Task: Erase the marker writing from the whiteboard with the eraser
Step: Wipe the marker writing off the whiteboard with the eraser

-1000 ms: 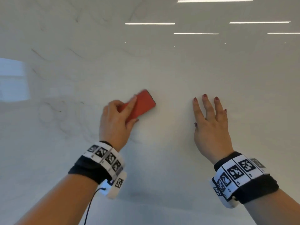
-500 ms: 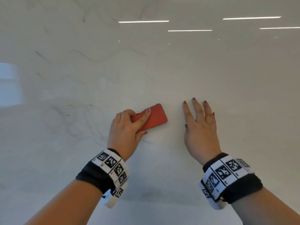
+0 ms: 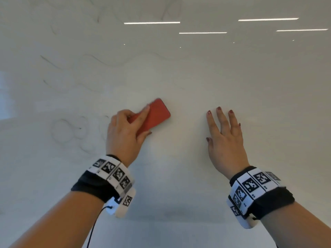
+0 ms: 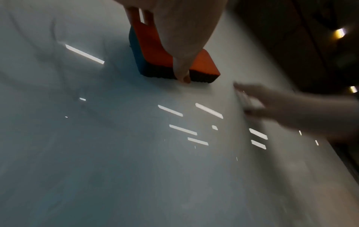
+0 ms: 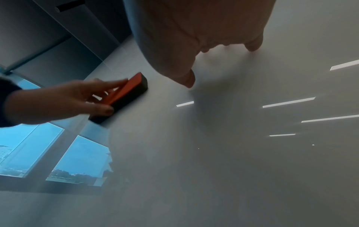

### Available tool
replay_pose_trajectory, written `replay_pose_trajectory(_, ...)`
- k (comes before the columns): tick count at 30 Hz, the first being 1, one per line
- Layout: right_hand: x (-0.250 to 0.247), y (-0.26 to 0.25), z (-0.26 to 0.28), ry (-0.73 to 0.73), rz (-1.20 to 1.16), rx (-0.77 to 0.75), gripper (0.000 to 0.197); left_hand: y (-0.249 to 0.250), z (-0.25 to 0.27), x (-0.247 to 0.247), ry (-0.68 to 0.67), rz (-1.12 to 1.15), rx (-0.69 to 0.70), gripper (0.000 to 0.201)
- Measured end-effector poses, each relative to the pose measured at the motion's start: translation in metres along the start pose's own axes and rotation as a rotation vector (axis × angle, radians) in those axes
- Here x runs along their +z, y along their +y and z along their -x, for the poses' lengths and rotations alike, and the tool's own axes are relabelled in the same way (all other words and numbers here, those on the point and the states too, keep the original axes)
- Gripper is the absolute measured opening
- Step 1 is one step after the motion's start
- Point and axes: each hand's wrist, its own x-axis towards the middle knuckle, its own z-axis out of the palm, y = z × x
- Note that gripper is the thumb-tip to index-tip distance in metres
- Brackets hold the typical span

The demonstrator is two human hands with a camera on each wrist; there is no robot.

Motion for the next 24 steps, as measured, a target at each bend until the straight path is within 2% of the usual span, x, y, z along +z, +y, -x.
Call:
replay_pose_trajectory(4,0.003,0.000,0.000,0.005,0.013,0.002,0.072,-0.001,-0.010,-0.004,0.024,0.020,-0.025,0.067)
replay_pose_trajectory(7,0.004,0.000,0.000,0.010,0.014,0.004,0.072,0.008,0.010,0.009,-0.031,0.029,0.080,0.069)
replay_pose_trajectory(12,0.003,0.000,0.001,-0.005,-0.007,0.006,0.070,0.029,0.071,0.037,-0.205,-0.003,0.301,0.076)
replay_pose_trajectory(16,0.000,0.001,0.001,-0.034,-0.018,0.002,0.069,0.026,0.084,0.042,-0.235,-0.039,0.364,0.074)
replay_pose_trajectory(18,-0.001,0.002,0.001,-0.047,-0.017,-0.001,0.070,0.020,0.068,0.032,-0.180,-0.029,0.310,0.076)
replay_pose_trajectory(24,-0.002,0.001,0.002,-0.060,0.005,0.000,0.072,-0.017,-0.004,-0.011,0.017,-0.009,-0.021,0.066)
